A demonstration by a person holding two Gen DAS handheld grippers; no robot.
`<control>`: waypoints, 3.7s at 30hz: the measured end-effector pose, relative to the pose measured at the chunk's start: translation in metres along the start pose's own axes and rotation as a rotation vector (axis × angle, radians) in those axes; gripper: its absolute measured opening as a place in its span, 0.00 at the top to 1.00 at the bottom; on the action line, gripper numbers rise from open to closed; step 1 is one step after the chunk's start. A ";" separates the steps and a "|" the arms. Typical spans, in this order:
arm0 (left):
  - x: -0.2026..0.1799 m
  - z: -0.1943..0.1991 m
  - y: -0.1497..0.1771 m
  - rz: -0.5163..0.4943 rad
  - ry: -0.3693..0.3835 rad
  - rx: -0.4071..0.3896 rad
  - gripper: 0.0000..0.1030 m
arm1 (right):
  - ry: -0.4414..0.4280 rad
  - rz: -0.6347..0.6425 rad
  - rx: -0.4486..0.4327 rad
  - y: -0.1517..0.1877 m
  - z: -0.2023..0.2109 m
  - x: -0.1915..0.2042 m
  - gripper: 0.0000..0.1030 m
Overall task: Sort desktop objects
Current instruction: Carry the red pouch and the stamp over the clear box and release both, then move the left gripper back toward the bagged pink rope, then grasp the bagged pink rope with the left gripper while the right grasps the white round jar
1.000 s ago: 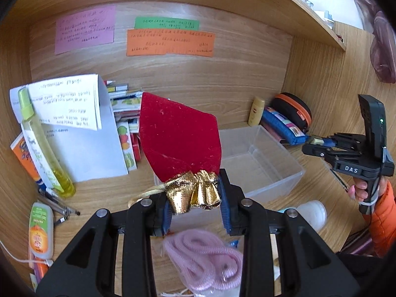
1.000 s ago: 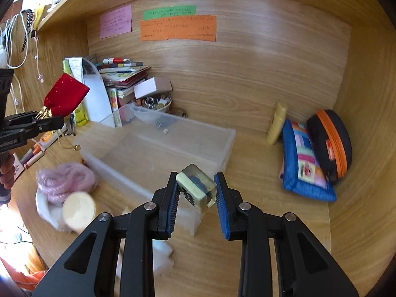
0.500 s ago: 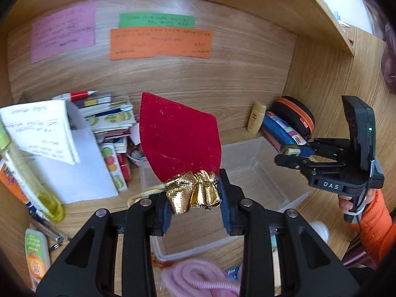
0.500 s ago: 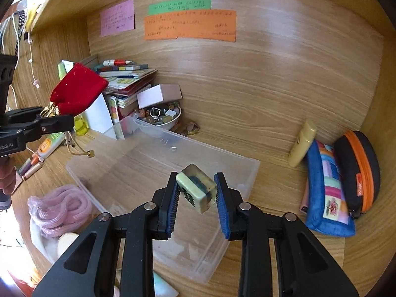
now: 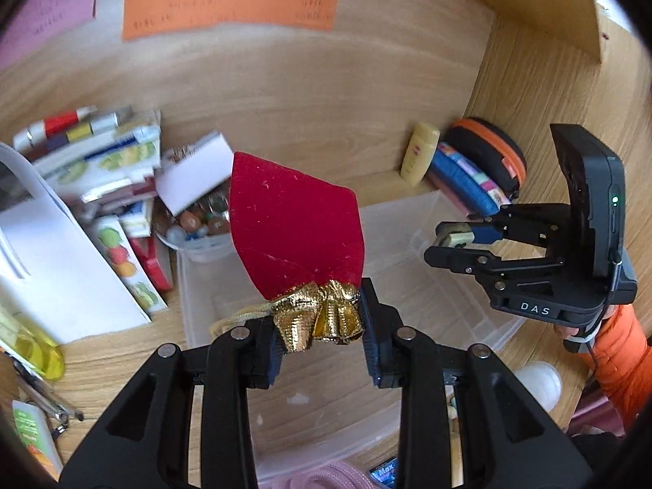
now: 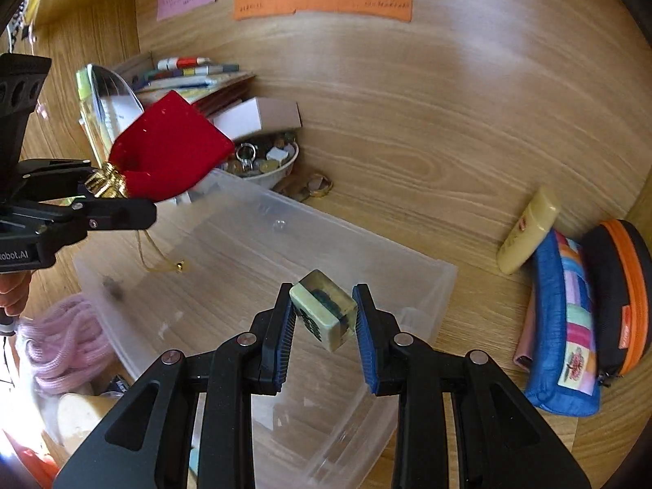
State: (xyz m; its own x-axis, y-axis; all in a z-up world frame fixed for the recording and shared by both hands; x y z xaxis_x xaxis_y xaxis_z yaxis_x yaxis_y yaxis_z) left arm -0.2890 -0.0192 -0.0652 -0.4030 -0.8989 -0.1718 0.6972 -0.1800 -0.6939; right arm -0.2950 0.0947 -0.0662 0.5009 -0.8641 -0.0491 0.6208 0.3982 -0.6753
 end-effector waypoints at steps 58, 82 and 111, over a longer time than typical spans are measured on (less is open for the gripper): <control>-0.011 0.078 0.034 0.051 -0.126 -0.002 0.07 | 0.190 0.165 -0.057 0.025 0.097 0.042 0.21; -0.016 0.103 0.099 0.070 -0.158 0.008 0.03 | 0.150 0.081 -0.054 0.077 0.120 0.042 0.17; -0.002 0.030 0.134 0.232 -0.058 0.188 0.02 | 0.008 0.021 0.041 0.134 0.071 0.049 0.20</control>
State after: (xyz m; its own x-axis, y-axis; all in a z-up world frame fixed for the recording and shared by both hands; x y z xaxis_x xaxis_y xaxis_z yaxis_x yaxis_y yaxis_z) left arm -0.1773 -0.0534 -0.1369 -0.1893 -0.9450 -0.2666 0.8663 -0.0328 -0.4985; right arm -0.1450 0.1274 -0.1070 0.5094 -0.8577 -0.0695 0.6343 0.4288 -0.6432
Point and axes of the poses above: each gripper's, at about its wrist camera, not at the fingertips, and z roughly against the way its jaws point, x to its left, y to its underside, the point moved 9 cm from there along -z, roughly the way its jaws point, and after that the axes turned 1 degree about z, right-handed, at the moved point
